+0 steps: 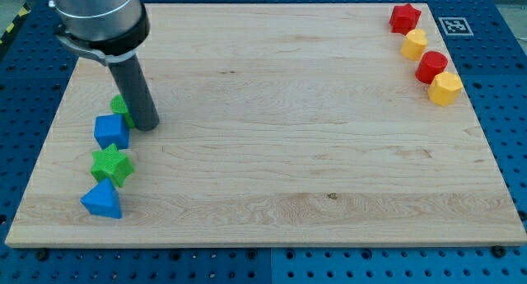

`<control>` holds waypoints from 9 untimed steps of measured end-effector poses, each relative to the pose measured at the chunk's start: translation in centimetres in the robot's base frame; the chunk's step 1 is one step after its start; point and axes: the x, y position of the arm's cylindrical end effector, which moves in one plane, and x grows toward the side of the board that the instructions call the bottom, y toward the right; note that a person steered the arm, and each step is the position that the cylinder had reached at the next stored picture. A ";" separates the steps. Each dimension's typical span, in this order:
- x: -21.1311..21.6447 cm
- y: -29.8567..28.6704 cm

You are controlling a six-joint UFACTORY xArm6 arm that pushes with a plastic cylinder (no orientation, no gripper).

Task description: Move the yellow hexagon to the center left

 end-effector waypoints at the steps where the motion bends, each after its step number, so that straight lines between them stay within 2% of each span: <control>1: 0.0 -1.6; 2: 0.0 -1.1; 3: 0.0 5.6; 7: 1.6 49.3; 8: 1.5 51.7; 9: -0.3 51.7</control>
